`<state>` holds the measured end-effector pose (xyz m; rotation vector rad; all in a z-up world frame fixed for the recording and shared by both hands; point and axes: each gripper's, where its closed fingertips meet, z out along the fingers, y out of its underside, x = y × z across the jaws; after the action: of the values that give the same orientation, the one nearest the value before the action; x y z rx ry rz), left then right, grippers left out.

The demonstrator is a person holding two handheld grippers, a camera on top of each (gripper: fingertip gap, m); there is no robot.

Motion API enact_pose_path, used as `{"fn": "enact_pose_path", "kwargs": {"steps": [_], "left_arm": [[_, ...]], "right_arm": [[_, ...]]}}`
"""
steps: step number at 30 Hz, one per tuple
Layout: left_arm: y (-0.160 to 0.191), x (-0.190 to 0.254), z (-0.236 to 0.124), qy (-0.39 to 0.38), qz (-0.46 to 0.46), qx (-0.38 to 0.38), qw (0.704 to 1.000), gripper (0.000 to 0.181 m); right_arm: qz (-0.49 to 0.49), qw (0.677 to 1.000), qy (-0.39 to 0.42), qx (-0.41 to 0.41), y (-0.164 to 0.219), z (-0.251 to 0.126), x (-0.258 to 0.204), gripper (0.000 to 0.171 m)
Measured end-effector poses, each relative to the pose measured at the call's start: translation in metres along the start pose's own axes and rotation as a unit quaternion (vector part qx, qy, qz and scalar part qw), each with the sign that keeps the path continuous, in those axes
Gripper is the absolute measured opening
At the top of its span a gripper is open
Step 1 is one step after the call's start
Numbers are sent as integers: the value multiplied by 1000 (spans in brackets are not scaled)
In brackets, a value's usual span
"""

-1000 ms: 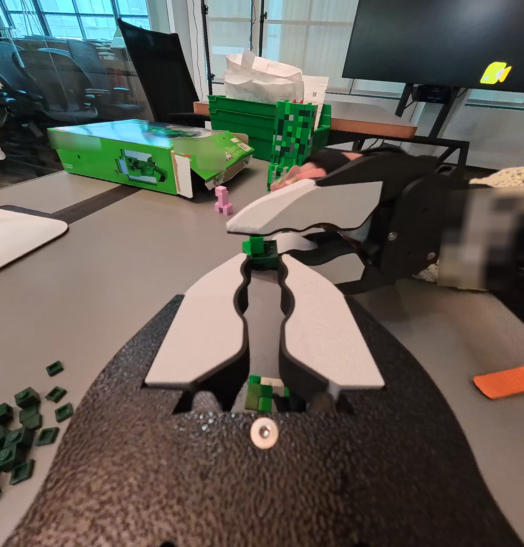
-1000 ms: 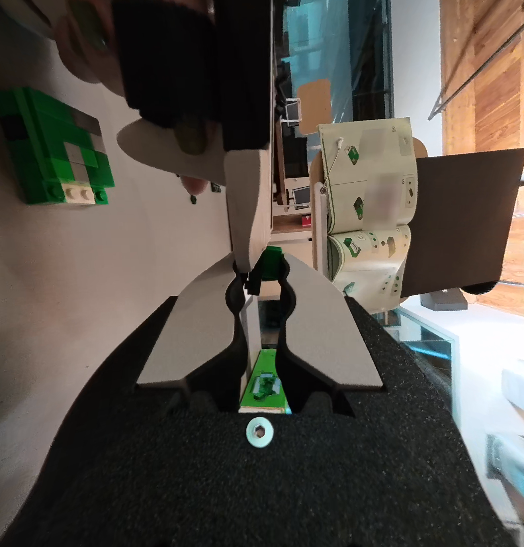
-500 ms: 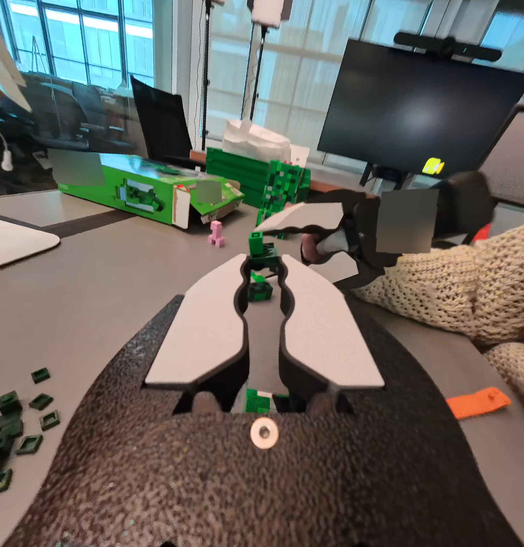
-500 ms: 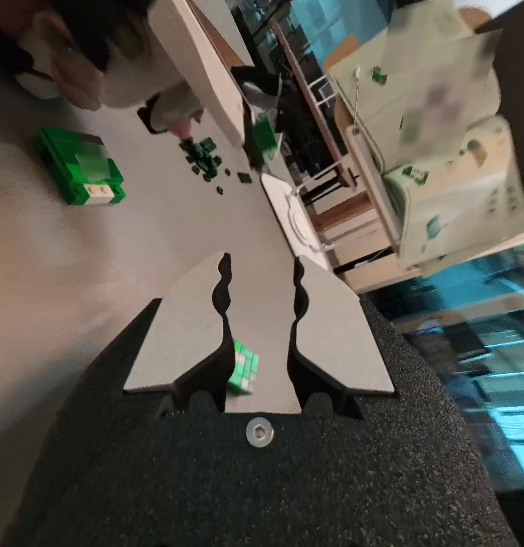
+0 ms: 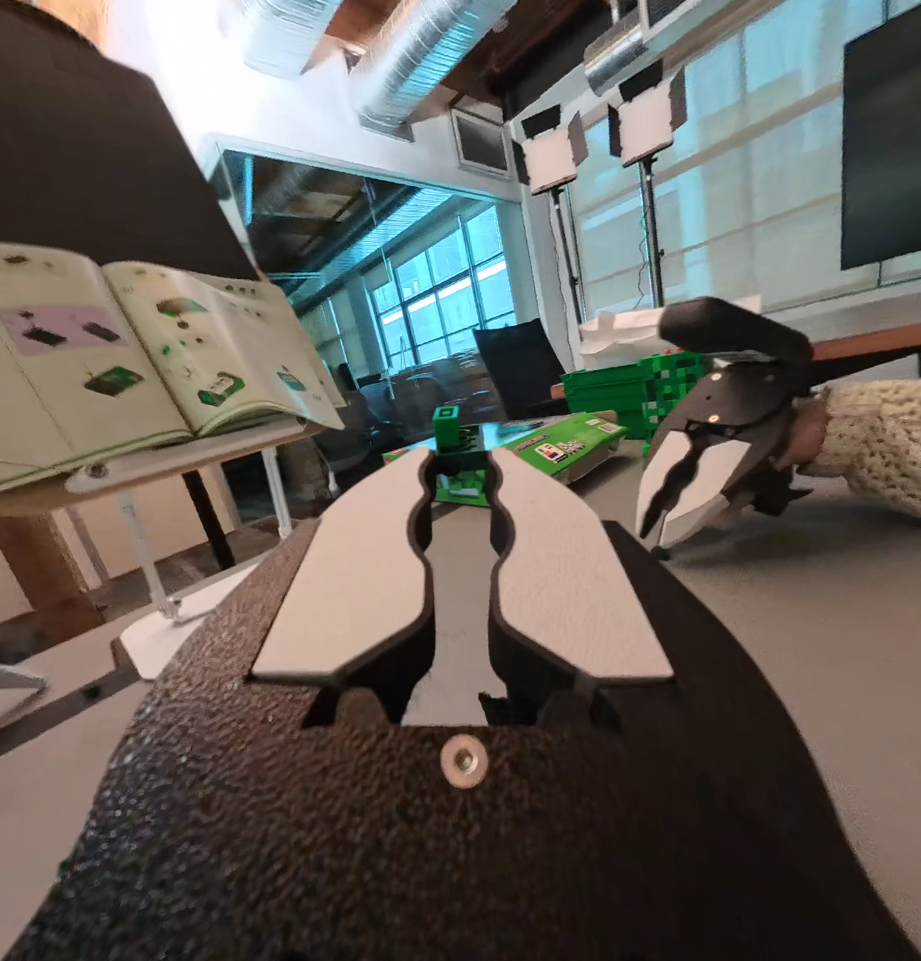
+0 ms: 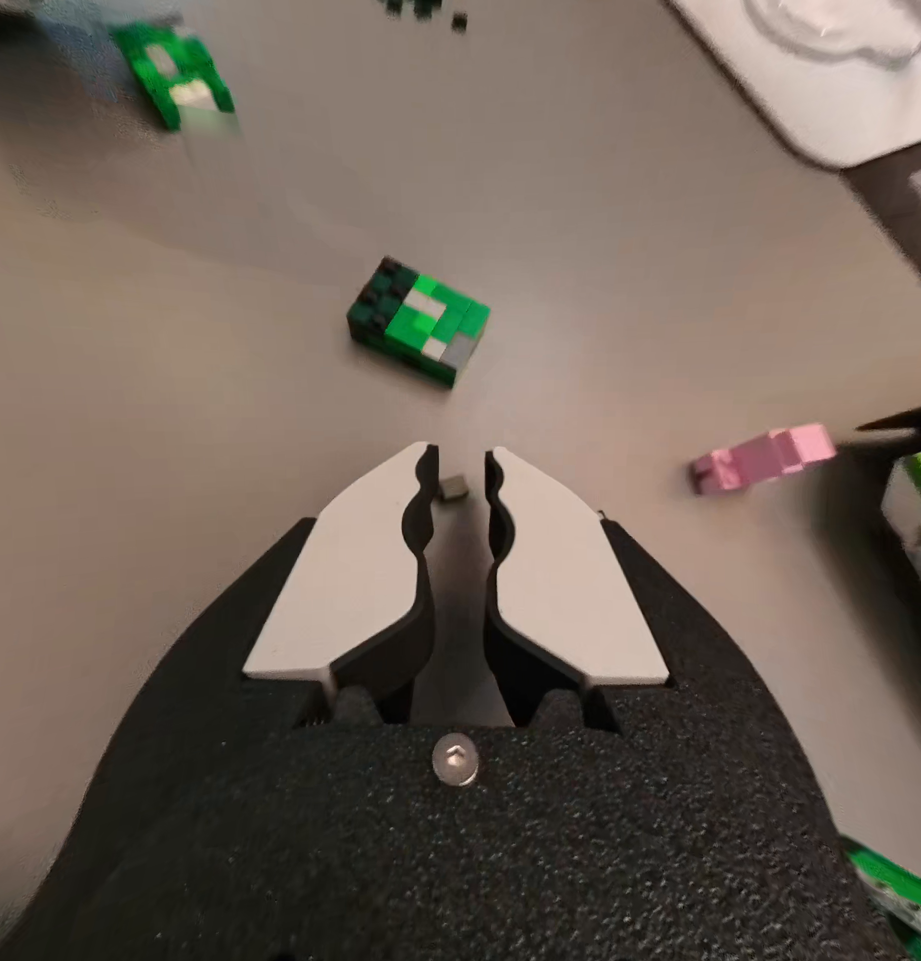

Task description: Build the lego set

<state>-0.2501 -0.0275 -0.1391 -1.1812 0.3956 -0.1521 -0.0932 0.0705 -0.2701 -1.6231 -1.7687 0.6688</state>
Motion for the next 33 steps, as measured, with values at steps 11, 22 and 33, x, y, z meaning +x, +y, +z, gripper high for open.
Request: {"fn": "enact_pose_path", "kwargs": {"steps": [11, 22, 33], "left_arm": [[7, 23, 4, 31, -11, -15, 999, 18], [12, 39, 6, 68, 15, -27, 997, 18], [14, 45, 6, 87, 7, -30, 996, 18]], "right_arm": [[56, 996, 48, -42, 23, -10, -11, 17], [40, 998, -48, -3, 10, -2, -37, 17], [59, 994, -95, 20, 4, 1, -32, 14]]}}
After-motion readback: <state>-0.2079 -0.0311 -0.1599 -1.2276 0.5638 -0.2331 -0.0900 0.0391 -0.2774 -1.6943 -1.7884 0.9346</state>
